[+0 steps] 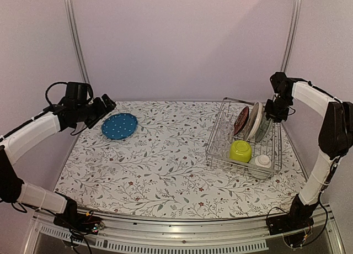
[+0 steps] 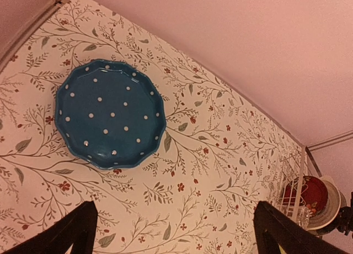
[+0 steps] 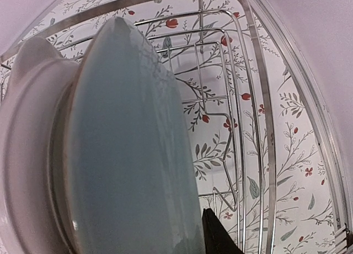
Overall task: Unload the mixed dishes from the dish rack
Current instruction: Grab the plate from the dish rack.
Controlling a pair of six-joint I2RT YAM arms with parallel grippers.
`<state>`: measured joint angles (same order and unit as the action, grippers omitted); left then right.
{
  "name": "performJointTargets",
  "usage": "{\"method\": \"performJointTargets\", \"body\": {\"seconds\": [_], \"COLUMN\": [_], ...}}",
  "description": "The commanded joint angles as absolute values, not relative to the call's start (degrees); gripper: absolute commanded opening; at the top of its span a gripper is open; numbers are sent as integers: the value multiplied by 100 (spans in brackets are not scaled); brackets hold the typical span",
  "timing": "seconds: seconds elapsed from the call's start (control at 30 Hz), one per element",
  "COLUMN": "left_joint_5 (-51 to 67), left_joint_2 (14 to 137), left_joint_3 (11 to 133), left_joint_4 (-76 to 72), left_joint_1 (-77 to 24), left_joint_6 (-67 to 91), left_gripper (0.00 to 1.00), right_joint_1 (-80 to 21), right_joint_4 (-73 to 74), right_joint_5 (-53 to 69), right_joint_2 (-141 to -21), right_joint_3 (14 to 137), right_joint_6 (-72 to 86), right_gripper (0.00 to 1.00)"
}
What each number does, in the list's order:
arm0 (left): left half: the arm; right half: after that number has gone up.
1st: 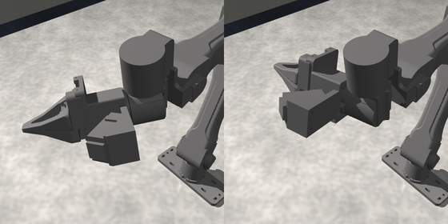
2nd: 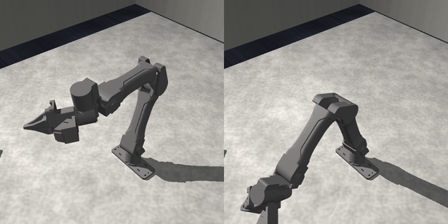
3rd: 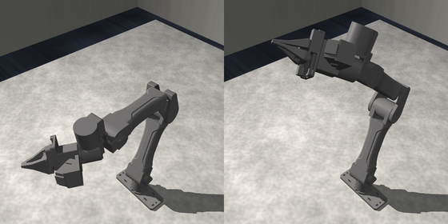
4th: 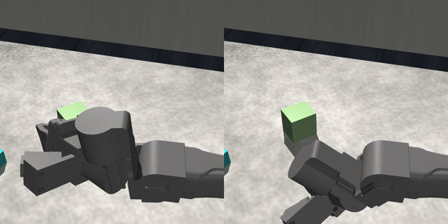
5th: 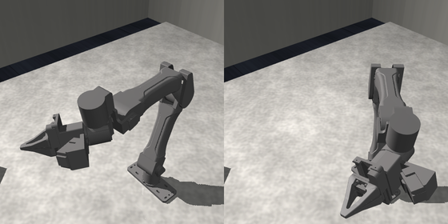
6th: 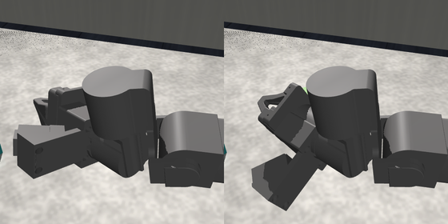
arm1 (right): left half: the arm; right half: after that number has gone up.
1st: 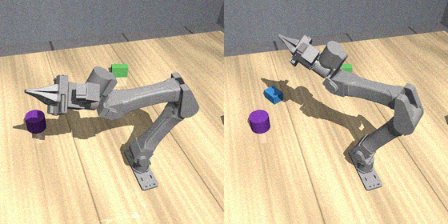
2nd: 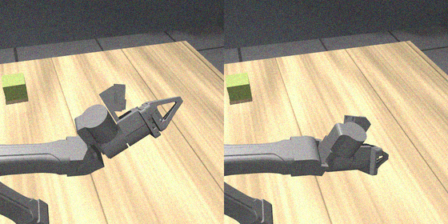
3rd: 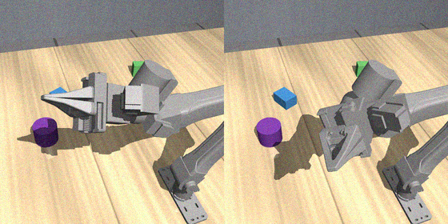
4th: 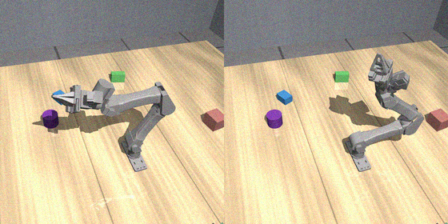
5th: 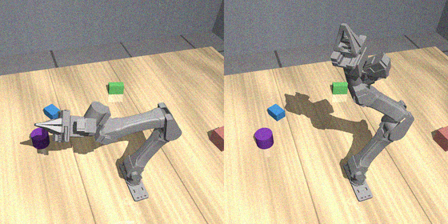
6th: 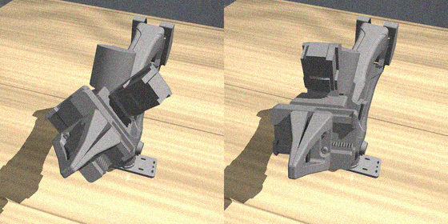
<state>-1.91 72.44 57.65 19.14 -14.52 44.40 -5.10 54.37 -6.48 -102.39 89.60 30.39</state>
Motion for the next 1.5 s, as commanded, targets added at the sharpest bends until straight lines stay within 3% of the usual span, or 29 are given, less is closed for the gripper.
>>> {"method": "performJointTargets", "body": {"seconds": [0.0, 1.47], "left_joint_5": [-113, -231], "left_joint_2": [7315, 7424], "left_joint_3": [5774, 5933], "left_joint_4": [1834, 1713], "left_joint_1": [-1511, -1869], "left_joint_6": [4464, 4418], "left_gripper": [100, 99], "right_joint_1": [-505, -505], "right_joint_4": [5439, 6198], "right_joint_5": [-633, -759], "right_joint_2": [-10030, -8969], "right_joint_3": [9064, 10058], "right_joint_6": [2949, 2621], "right_gripper": [27, 9]}}
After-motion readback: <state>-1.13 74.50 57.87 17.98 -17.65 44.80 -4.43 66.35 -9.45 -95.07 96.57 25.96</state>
